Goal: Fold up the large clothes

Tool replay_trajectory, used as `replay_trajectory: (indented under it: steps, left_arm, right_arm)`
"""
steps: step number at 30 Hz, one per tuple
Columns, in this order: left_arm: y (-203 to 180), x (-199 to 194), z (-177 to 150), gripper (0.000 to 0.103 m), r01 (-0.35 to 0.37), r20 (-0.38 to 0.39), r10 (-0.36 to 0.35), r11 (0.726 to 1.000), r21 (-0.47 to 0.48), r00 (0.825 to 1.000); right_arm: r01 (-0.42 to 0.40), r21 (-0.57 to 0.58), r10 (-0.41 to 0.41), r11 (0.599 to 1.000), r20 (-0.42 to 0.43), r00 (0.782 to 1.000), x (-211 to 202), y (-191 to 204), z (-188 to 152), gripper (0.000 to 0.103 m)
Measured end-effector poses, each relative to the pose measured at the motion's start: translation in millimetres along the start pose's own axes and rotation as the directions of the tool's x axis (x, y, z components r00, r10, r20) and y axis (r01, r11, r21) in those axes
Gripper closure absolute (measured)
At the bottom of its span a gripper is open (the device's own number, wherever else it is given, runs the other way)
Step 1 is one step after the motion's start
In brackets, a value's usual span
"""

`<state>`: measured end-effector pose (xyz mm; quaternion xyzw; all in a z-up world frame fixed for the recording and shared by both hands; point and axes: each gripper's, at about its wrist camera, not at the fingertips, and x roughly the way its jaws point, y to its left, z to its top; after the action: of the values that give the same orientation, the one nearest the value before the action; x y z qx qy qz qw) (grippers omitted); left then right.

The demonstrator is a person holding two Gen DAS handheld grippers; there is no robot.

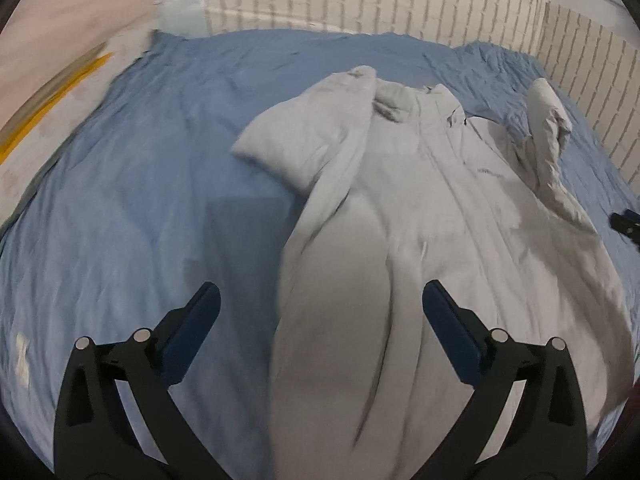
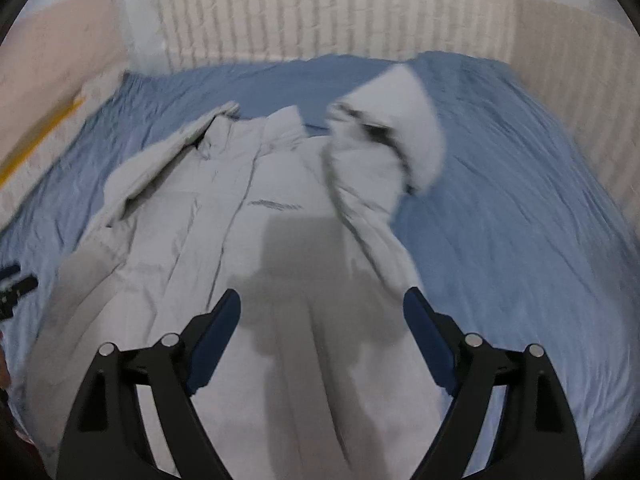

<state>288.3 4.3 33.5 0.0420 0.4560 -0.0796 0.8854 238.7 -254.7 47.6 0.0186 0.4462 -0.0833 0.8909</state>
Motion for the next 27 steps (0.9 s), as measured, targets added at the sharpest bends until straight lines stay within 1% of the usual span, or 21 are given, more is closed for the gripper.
replay_trajectory:
  steps: [1,2,4,6,8,9,11,12,13,14,16,17,18,20,21,22,23,24,25,26,27]
  left_arm:
    - [-2,7,5,0.003,-0.003,-0.003,0.003,1.000,0.007,1.000]
    - [-5,20,19,0.003,-0.011,-0.002,0.011,1.000,0.022,1.000]
    - [-8,39,33,0.003,-0.042,0.008,0.041,0.997,0.058,0.999]
    - [-12,62,50,0.003,-0.066,0.007,0.066,0.993,0.096,0.998]
    - [-15,93,69,0.004,-0.092,-0.013,0.094,0.987,0.134,0.995]
    - [-16,107,76,0.005,-0.095,-0.027,0.100,0.985,0.145,0.995]
    - [-16,132,84,0.021,-0.097,-0.064,0.107,0.984,0.149,0.992]
    - [-12,140,87,0.038,-0.098,-0.085,0.111,0.984,0.146,0.990]
    - [-9,152,89,0.043,-0.080,-0.117,0.096,0.988,0.132,0.989]
    - [-5,158,89,0.044,-0.064,-0.130,0.079,0.992,0.111,0.988]
    - [-2,163,88,0.044,-0.058,-0.125,0.070,0.994,0.093,0.990]
    - [-1,163,87,0.044,-0.062,-0.120,0.074,0.993,0.100,0.990]
    - [-1,162,86,0.043,-0.067,-0.117,0.079,0.992,0.106,0.990]
    - [2,158,83,0.043,-0.078,-0.118,0.092,0.990,0.116,0.989]
    - [4,157,84,0.040,-0.078,-0.122,0.092,0.990,0.116,0.988]
    - [7,154,79,0.037,-0.077,-0.123,0.091,0.990,0.114,0.988]
    - [9,152,79,0.035,-0.081,-0.121,0.095,0.990,0.112,0.988]
    - [11,149,78,0.030,-0.083,-0.115,0.096,0.990,0.111,0.989]
    - [13,146,78,0.025,-0.085,-0.106,0.097,0.990,0.112,0.990]
    - [14,144,79,0.022,-0.089,-0.099,0.100,0.990,0.113,0.990]
    - [14,143,80,0.018,-0.094,-0.092,0.104,0.989,0.111,0.990]
  right_arm:
    - [0.004,-0.010,-0.004,1.000,0.014,1.000,6,-1,6,0.019]
    - [0.013,-0.021,-0.012,1.000,0.026,1.000,12,-2,15,0.019]
    - [0.053,-0.045,-0.051,0.998,0.045,0.998,22,-17,29,0.019]
    - [0.118,-0.048,-0.116,0.992,0.060,0.991,35,-43,43,0.019]
    - [0.161,-0.022,-0.160,0.987,0.054,0.986,49,-71,55,0.019]
    - [0.168,-0.008,-0.167,0.986,0.051,0.985,54,-82,57,0.019]
    - [0.169,0.023,-0.169,0.985,0.035,0.985,76,-99,69,0.019]
    - [0.171,0.032,-0.171,0.985,0.026,0.985,88,-104,74,0.019]
    - [0.161,0.040,-0.162,0.986,0.018,0.987,98,-107,77,0.019]
    - [0.140,0.052,-0.140,0.989,0.011,0.990,109,-110,82,0.020]
    - [0.126,0.060,-0.127,0.990,0.005,0.992,130,-112,90,0.023]
    - [0.133,0.047,-0.133,0.990,0.005,0.991,138,-113,95,0.051]
    - [0.175,0.033,-0.175,0.984,0.001,0.985,143,-115,98,0.092]
    - [0.285,-0.003,-0.285,0.959,0.015,0.958,139,-126,107,0.098]
    - [0.396,-0.052,-0.395,0.917,0.027,0.918,131,-136,112,0.099]
    - [0.542,-0.123,-0.539,0.831,0.058,0.840,123,-149,114,0.099]
    - [0.692,-0.180,-0.690,0.699,0.084,0.719,118,-171,115,0.098]
    - [0.767,-0.190,-0.772,0.612,0.064,0.632,116,-193,117,0.095]
    - [0.818,-0.183,-0.835,0.546,-0.040,0.549,113,-230,117,0.086]
    - [0.817,-0.155,-0.830,0.555,-0.176,0.530,109,-265,114,0.048]
    - [0.773,-0.059,-0.753,0.632,-0.284,0.594,95,-298,105,0.036]
